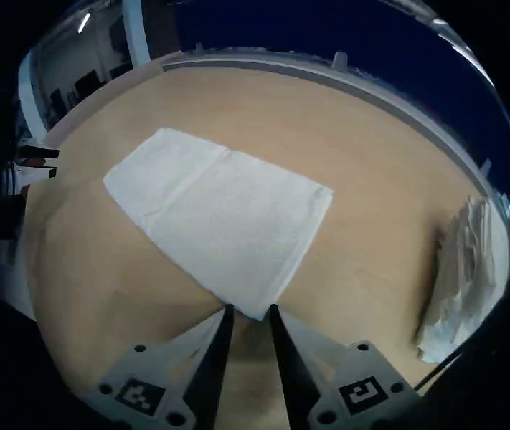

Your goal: Fold towel

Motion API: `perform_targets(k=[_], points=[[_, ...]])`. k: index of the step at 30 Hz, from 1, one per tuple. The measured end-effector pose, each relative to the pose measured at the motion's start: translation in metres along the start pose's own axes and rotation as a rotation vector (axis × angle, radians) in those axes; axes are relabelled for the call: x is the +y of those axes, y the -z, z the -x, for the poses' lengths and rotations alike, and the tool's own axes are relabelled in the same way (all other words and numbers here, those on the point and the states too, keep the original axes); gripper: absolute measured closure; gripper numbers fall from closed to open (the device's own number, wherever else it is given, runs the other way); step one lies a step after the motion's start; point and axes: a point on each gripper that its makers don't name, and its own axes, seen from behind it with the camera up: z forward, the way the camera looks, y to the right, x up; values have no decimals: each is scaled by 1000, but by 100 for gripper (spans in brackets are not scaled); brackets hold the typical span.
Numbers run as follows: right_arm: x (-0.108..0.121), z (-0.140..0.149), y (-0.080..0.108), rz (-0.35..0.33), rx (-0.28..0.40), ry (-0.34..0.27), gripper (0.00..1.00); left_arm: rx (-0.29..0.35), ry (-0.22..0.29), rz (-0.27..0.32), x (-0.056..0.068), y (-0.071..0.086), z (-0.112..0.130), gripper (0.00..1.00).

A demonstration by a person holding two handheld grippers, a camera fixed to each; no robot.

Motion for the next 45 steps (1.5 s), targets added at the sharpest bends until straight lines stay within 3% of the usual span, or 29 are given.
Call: perform_targets(k=[6,12,21,30,38,45], points=[[0,1,-1,-5,-6,11,74,1,1,-3,-1,3,1,3],[-2,2,0,-12,-9,20,89,2,1,-4,-2,5,0,3],[-1,-10,5,-9,14,24,94,5,-3,-6,-3,8,-2,3],[-1,-49,23,-3,84,26,95,15,5,-11,-6,13,-7,3],[-16,-101,40,-16,152,96,95,34,11,-20,-10,21,-10,3],[-33,-138,44,-30,181,171,95,52,33,-28,-15,26,-13,3]])
